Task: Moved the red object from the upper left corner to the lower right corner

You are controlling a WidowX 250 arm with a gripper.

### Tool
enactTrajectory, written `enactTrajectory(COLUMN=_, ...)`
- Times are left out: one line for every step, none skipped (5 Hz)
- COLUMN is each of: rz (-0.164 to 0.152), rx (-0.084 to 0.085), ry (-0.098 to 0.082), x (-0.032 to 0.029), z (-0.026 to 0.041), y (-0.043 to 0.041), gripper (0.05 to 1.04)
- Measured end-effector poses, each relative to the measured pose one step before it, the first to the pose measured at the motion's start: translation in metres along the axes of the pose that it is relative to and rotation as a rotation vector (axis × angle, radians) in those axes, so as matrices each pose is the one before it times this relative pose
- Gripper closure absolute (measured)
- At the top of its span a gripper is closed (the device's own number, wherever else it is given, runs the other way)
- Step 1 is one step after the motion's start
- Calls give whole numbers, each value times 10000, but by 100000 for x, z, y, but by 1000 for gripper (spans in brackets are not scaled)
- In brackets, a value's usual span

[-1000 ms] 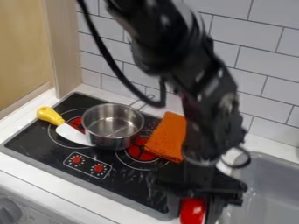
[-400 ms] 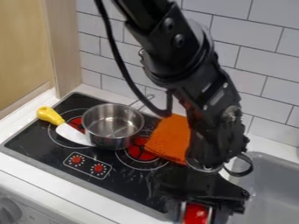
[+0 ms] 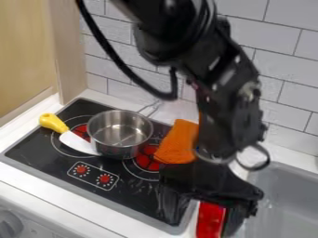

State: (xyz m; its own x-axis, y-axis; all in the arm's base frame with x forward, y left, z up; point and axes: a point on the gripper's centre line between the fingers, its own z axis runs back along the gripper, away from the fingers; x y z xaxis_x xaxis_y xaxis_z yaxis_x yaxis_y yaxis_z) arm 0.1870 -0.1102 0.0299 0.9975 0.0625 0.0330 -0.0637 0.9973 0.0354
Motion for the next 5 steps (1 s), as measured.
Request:
enactTrajectory(rz=-193, rx=178, ry=-531, x=1195, z=2111, y=226, gripper=85)
enactTrajectory(rz=305, rx=275, ry=112, x=1710, z=879, y=1895, gripper=85)
enactTrajectory(rz=658, rx=482, ry=143, x=884, z=-237, y=2895, gripper=85)
enactTrajectory(rz=-303, rx=354, ry=729, x=-699, z=-700, y=3778, gripper=85)
enactTrajectory(rz=-152, rx=-407, ry=98, x=-528, z=-894, y=4337, gripper=85)
